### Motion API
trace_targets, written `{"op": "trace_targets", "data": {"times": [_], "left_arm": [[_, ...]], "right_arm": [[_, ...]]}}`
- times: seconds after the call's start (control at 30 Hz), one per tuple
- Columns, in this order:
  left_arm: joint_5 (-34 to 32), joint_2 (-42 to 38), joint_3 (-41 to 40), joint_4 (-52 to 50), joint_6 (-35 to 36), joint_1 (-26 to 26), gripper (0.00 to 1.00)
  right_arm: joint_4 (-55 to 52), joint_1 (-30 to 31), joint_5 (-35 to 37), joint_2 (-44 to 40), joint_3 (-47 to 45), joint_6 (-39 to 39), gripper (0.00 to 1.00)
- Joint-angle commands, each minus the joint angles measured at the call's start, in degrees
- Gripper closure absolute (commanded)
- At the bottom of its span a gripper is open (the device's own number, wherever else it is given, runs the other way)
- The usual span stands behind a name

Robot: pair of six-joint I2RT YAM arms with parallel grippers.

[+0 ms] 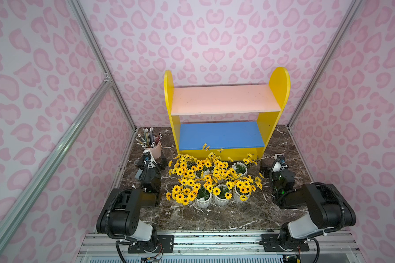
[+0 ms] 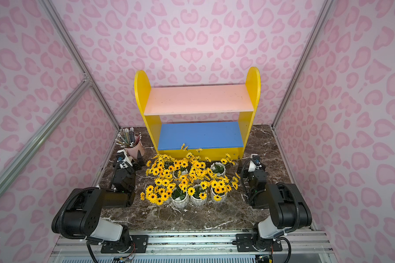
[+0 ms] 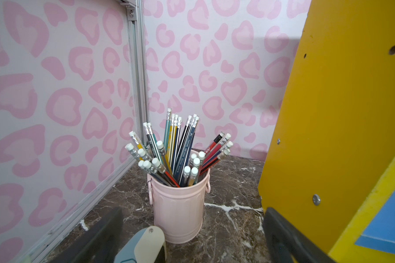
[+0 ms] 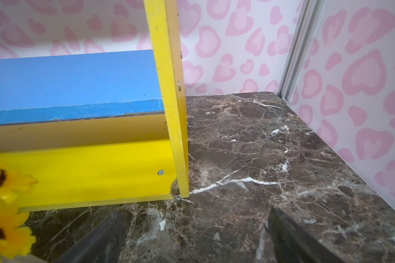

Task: Take the sunflower pots off the shelves
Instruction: Reset both arms

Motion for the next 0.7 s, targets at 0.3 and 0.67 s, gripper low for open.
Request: {"op": "trace_targets", "data": {"times": [0.3, 0.67], "left_arm": [[-0.1, 0.0, 0.4, 0.6, 0.7, 0.0, 0.03], [-0.1, 0.2, 0.8, 0.1, 0.5, 0.1, 0.03]], "right_arm": [[1.8, 0.2, 0.5, -0.3, 0.1, -0.6, 0.0], [1.9, 0.1, 0.4, -0.2, 0.1, -0.5, 0.0]]}}
